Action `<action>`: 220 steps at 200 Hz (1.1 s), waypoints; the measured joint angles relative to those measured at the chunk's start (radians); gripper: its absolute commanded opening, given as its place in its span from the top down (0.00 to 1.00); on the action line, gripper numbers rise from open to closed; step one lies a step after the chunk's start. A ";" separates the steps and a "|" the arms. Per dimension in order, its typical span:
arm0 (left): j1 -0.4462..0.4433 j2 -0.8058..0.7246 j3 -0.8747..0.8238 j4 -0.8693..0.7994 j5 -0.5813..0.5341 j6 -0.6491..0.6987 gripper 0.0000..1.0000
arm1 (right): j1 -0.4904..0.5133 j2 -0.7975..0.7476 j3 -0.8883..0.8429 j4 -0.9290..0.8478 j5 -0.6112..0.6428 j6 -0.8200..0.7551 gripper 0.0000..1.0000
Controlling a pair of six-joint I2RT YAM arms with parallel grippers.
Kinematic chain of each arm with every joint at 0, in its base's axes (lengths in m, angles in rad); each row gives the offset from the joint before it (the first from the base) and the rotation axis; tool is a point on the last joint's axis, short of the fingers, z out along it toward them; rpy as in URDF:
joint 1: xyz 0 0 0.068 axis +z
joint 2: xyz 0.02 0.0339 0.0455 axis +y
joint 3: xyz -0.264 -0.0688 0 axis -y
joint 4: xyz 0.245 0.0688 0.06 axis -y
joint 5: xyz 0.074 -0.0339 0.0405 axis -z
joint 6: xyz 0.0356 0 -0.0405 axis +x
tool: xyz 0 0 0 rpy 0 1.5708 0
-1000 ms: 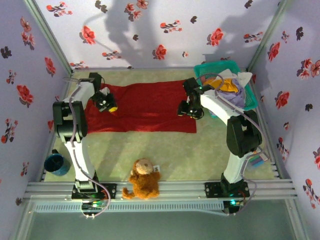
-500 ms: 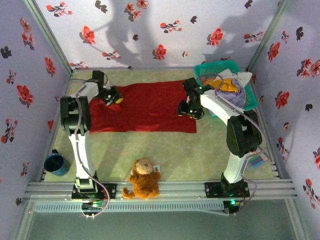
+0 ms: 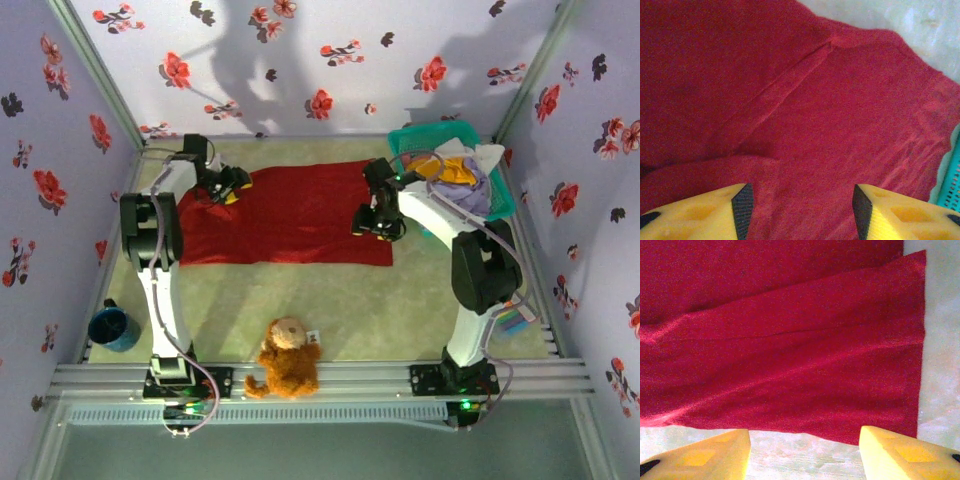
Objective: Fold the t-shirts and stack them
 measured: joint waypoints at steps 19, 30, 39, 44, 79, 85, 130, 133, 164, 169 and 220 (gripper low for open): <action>0.000 -0.067 -0.053 -0.032 -0.074 0.037 0.42 | 0.020 0.020 0.000 0.022 -0.016 0.018 0.40; 0.000 -0.117 -0.085 -0.047 -0.123 0.063 0.41 | 0.037 0.034 0.000 0.038 -0.022 0.028 0.40; 0.002 -0.163 -0.115 -0.056 -0.162 0.080 0.41 | 0.053 0.048 0.000 0.051 -0.026 0.034 0.40; 0.003 -0.190 -0.132 -0.060 -0.180 0.092 0.41 | 0.062 0.056 0.000 0.055 -0.028 0.037 0.41; 0.024 -0.362 -0.251 -0.098 -0.270 0.138 0.50 | 0.101 0.100 0.000 0.068 -0.035 0.047 0.42; 0.031 -0.376 -0.264 -0.109 -0.277 0.145 0.56 | 0.105 0.101 0.001 0.069 -0.036 0.047 0.44; 0.082 -0.382 -0.360 -0.183 -0.317 0.171 0.91 | 0.109 0.108 0.044 0.073 -0.043 0.045 0.55; 0.084 -0.381 -0.364 -0.187 -0.318 0.178 0.93 | 0.109 0.109 0.049 0.073 -0.043 0.047 0.57; 0.092 -0.353 -0.399 -0.194 -0.321 0.177 1.00 | 0.123 0.153 0.113 0.085 -0.053 0.048 0.83; 0.093 -0.346 -0.404 -0.194 -0.321 0.177 1.00 | 0.125 0.163 0.119 0.092 -0.055 0.045 0.87; 0.131 -0.282 -0.459 -0.185 -0.316 0.154 1.00 | 0.128 0.256 0.158 0.097 -0.055 0.042 0.99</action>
